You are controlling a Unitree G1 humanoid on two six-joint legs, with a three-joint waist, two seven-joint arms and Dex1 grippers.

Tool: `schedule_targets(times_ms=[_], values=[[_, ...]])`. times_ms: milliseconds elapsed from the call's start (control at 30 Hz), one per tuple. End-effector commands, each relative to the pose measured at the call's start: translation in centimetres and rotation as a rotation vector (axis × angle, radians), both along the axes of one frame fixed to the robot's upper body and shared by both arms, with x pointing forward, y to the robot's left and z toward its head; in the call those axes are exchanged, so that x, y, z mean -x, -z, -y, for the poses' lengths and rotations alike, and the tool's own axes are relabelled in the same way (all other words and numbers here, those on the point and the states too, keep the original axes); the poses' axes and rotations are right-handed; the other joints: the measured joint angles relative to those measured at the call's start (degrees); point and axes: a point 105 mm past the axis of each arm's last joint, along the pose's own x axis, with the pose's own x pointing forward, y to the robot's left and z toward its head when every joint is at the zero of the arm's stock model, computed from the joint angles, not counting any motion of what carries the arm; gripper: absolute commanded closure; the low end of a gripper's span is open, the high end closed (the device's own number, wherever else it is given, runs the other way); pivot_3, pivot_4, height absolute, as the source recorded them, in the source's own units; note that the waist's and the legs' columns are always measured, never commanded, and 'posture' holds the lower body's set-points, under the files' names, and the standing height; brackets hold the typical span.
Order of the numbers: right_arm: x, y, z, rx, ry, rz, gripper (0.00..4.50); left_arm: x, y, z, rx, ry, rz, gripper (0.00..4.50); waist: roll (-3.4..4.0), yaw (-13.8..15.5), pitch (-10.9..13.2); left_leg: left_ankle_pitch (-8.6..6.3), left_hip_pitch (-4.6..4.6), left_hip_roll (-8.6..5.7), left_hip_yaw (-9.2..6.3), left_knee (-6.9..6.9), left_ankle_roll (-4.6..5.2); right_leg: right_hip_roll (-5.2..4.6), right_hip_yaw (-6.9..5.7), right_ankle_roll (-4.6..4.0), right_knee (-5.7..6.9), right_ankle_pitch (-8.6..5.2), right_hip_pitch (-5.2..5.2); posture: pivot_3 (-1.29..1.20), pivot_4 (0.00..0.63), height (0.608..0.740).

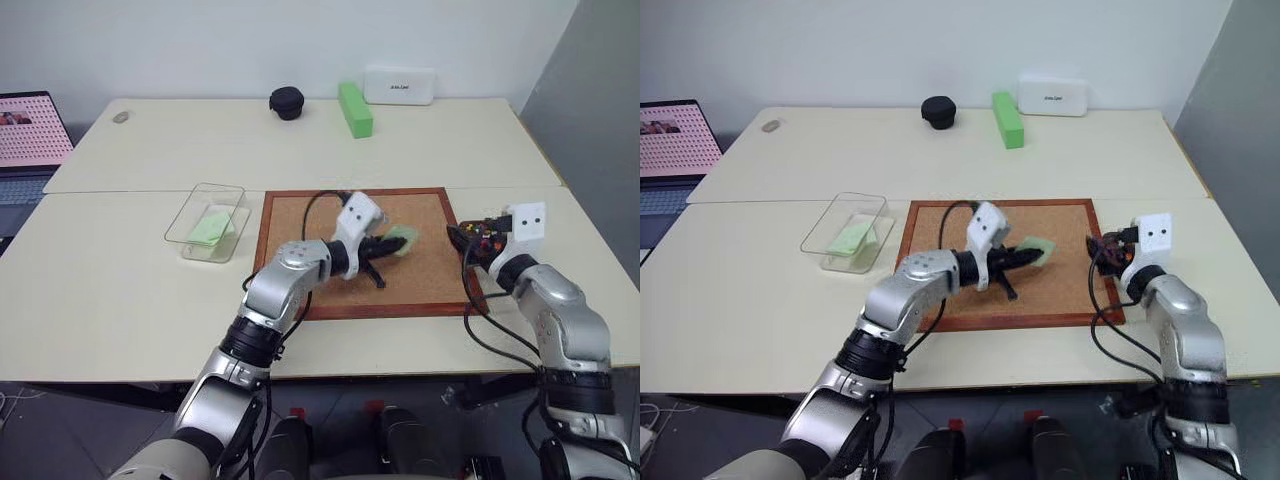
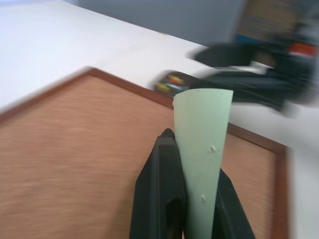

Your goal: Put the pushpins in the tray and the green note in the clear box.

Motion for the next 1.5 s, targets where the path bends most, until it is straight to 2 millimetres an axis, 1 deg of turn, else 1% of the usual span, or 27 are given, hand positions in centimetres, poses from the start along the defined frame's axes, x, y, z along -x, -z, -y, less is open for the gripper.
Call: schedule_targets(times_ms=[33,100,133,167,233,267,333,367,433,500,633,733,800,833,867,967,1000,1033,1167,1200,1267,1333,1367,1400,1433,1467,1500], values=[[2.6,-4.7,-4.6,-0.053,-0.230,0.185,0.06,-2.9,-2.8,-5.3,-0.019,-0.295,0.156,4.50,0.00,-0.46,0.00,0.00,0.01,0.03,0.00,0.00,0.00,0.02,-0.01,0.00,0.00,0.00,0.00,0.00,0.150,0.740],[3.4,-5.7,-6.1,-0.050,-0.301,0.224,0.06,-3.6,-3.7,-7.6,-0.007,-0.415,0.184,4.50,0.00,-0.50,0.00,0.00,0.02,0.03,-0.01,-0.01,0.00,0.02,-0.01,0.00,0.02,0.00,0.00,0.00,0.150,0.740],[3.7,-5.9,-6.7,-0.045,-0.323,0.233,0.06,-3.8,-4.1,-8.7,0.001,-0.466,0.194,4.50,0.00,-0.39,0.00,0.00,0.02,0.03,-0.05,-0.01,0.00,0.02,-0.04,0.00,0.02,0.00,0.00,0.00,0.150,0.740],[3.9,-6.1,-7.4,-0.050,-0.349,0.239,0.06,-4.1,-4.7,-10.2,-0.003,-0.541,0.218,4.50,0.00,-0.36,0.00,0.00,0.00,0.02,-0.07,0.00,0.00,0.01,-0.06,0.00,0.01,0.00,0.00,0.00,0.150,0.740],[4.3,-6.5,-8.3,-0.059,-0.389,0.247,0.06,-4.4,-5.6,-12.2,-0.009,-0.645,0.252,4.50,-0.01,-0.18,0.01,0.00,-0.02,0.00,-0.08,0.00,-0.01,0.00,-0.07,0.00,0.00,0.00,0.01,0.00,0.150,0.740],[4.6,-6.6,-8.7,-0.060,-0.413,0.253,0.06,-4.5,-6.0,-13.9,-0.008,-0.734,0.270,4.50,-0.01,-0.11,0.01,0.00,-0.04,0.00,-0.09,0.01,-0.01,-0.01,-0.08,0.00,-0.01,0.00,0.01,0.00,0.150,0.740],[5.0,-6.8,-9.5,-0.065,-0.453,0.256,0.06,-4.4,-6.3,-16.5,-0.026,-0.879,0.301,4.50,-0.02,0.17,0.01,0.00,-0.05,-0.01,-0.10,0.01,-0.01,-0.03,-0.08,0.00,-0.02,0.01,0.00,0.00,0.150,0.740],[5.2,-6.9,-9.8,-0.074,-0.469,0.256,0.06,-4.2,-6.2,-17.5,-0.043,-0.932,0.312,4.50,-0.02,0.21,0.01,0.00,-0.05,-0.01,-0.10,0.01,-0.01,-0.03,-0.09,0.00,-0.02,0.01,0.00,0.00,0.150,0.740],[5.3,-7.0,-10.3,-0.078,-0.493,0.258,0.06,-3.8,-5.9,-18.7,-0.081,-0.997,0.321,4.50,-0.02,0.29,0.01,0.00,-0.04,-0.01,-0.10,0.00,-0.01,-0.03,-0.09,0.00,-0.02,0.01,0.00,0.00,0.150,0.740],[5.5,-6.9,-10.7,-0.075,-0.522,0.255,0.06,-3.5,-5.2,-19.8,-0.094,-1.063,0.291,4.50,-0.02,0.58,0.01,0.00,-0.04,-0.01,-0.11,0.00,-0.01,-0.05,-0.09,0.00,-0.01,0.01,0.00,0.00,0.150,0.740],[5.8,-7.0,-11.2,-0.095,-0.566,0.248,0.06,-3.3,-3.3,-20.9,-0.083,-1.129,0.188,4.50,-0.03,0.71,0.02,0.00,-0.06,-0.02,-0.12,0.01,-0.02,-0.07,-0.13,0.00,-0.02,0.01,0.00,0.00,0.150,0.740],[6.2,-7.1,-11.9,-0.107,-0.611,0.242,0.06,-3.1,-2.1,-22.9,-0.121,-1.223,0.154,4.50,-0.04,0.72,0.02,0.00,-0.07,-0.02,-0.13,0.01,-0.02,-0.07,-0.14,0.00,-0.02,0.01,0.00,0.00,0.150,0.740],[6.3,-6.7,-12.2,-0.092,-0.629,0.224,0.00,-3.4,-1.2,-23.0,-0.106,-1.209,0.115,4.10,-0.04,0.75,0.02,0.00,-0.06,-0.02,-0.13,0.01,-0.02,-0.06,-0.14,0.00,-0.01,0.01,0.00,0.00,0.150,0.740],[6.3,-6.6,-12.2,-0.089,-0.631,0.218,0.00,-3.5,-1.0,-23.0,-0.103,-1.201,0.110,4.09,-0.04,0.75,0.02,0.00,-0.04,-0.02,-0.12,0.01,-0.02,-0.07,-0.14,0.00,0.00,0.01,0.00,0.00,0.150,0.740],[6.3,-6.5,-12.3,-0.086,-0.633,0.214,0.00,-3.7,-1.0,-23.1,-0.111,-1.199,0.117,3.74,-0.04,0.75,0.02,0.00,-0.05,-0.02,-0.13,0.01,-0.02,-0.06,-0.15,0.00,-0.01,0.01,0.00,0.00,0.150,0.740],[6.2,-6.4,-12.3,-0.076,-0.627,0.218,0.00,-4.0,-1.0,-23.6,-0.124,-1.210,0.127,3.03,-0.05,0.75,0.03,0.00,-0.05,-0.02,-0.13,0.01,-0.02,-0.06,-0.15,0.00,0.00,0.01,0.00,0.00,0.150,0.740],[6.1,-6.4,-12.2,-0.075,-0.623,0.219,0.00,-4.0,-1.0,-23.6,-0.122,-1.211,0.127,2.85,-0.06,0.75,0.03,0.00,-0.06,-0.02,-0.13,0.01,-0.02,-0.06,-0.15,0.00,-0.01,0.01,0.00,0.00,0.150,0.740],[6.1,-6.4,-12.2,-0.075,-0.621,0.220,0.00,-4.0,-1.0,-23.6,-0.121,-1.210,0.127,2.76,-0.06,0.75,0.03,0.00,-0.06,-0.02,-0.13,0.01,-0.02,-0.06,-0.15,0.00,-0.01,0.01,0.00,0.00,0.150,0.740],[5.7,-6.1,-11.9,-0.041,-0.599,0.218,0.00,-4.1,-0.9,-23.3,-0.118,-1.199,0.129,2.00,-0.06,0.78,0.03,0.00,-0.06,-0.02,-0.13,0.01,-0.02,-0.07,-0.15,-0.01,0.00,0.01,0.00,0.00,0.150,0.740],[5.7,-6.0,-11.9,-0.039,-0.593,0.217,0.00,-4.1,-1.1,-23.1,-0.117,-1.193,0.136,1.70,-0.06,0.78,0.03,0.01,-0.06,-0.03,-0.13,0.01,-0.02,-0.08,-0.15,0.00,0.00,0.01,-0.01,0.00,0.150,0.740],[5.4,-6.0,-11.6,-0.044,-0.575,0.218,0.00,-4.1,-1.3,-22.7,-0.121,-1.179,0.155,1.32,-0.06,0.78,0.03,0.00,-0.06,-0.02,-0.13,0.01,-0.02,-0.08,-0.15,-0.01,0.00,0.01,-0.01,0.00,0.150,0.740],[5.1,-6.2,-11.3,-0.057,-0.544,0.223,0.00,-4.0,-1.8,-21.9,-0.110,-1.144,0.181,0.89,-0.06,0.78,0.03,0.01,-0.06,-0.02,-0.13,0.01,-0.02,-0.08,-0.15,-0.01,0.00,0.01,-0.01,0.00,0.150,0.740],[4.8,-6.2,-11.0,-0.061,-0.513,0.227,0.00,-3.9,-2.1,-21.1,-0.083,-1.099,0.194,0.67,-0.06,0.78,0.03,0.01,-0.06,-0.02,-0.13,0.01,-0.02,-0.08,-0.15,-0.01,0.00,0.01,-0.01,0.00,0.150,0.740],[4.1,-5.9,-10.4,-0.036,-0.438,0.232,0.00,-3.6,-2.5,-19.5,-0.040,-1.016,0.211,0.49,-0.06,0.78,0.03,0.01,-0.06,-0.02,-0.13,0.01,-0.02,-0.08,-0.15,-0.01,0.00,0.01,-0.01,0.00,0.150,0.740],[3.5,-5.8,-9.9,-0.015,-0.386,0.236,0.00,-3.3,-2.8,-18.4,-0.010,-0.958,0.222,0.31,-0.06,0.79,0.03,0.01,-0.06,-0.02,-0.13,0.01,-0.02,-0.08,-0.15,-0.01,0.00,0.01,-0.01,0.00,0.150,0.740],[3.0,-5.3,-9.5,0.007,-0.340,0.228,0.00,-2.9,-2.8,-17.4,0.009,-0.897,0.222,0.11,-0.06,0.83,0.03,0.01,-0.07,-0.02,-0.12,0.01,-0.03,-0.10,-0.14,-0.01,0.00,0.02,-0.01,0.00,0.150,0.740],[2.6,-4.6,-9.1,0.026,-0.301,0.212,0.00,-2.4,-2.3,-16.4,0.017,-0.835,0.208,0.01,-0.06,0.83,0.03,0.01,-0.07,-0.04,-0.11,0.01,-0.03,-0.14,-0.14,-0.02,0.00,0.02,-0.01,0.00,0.150,0.740]])
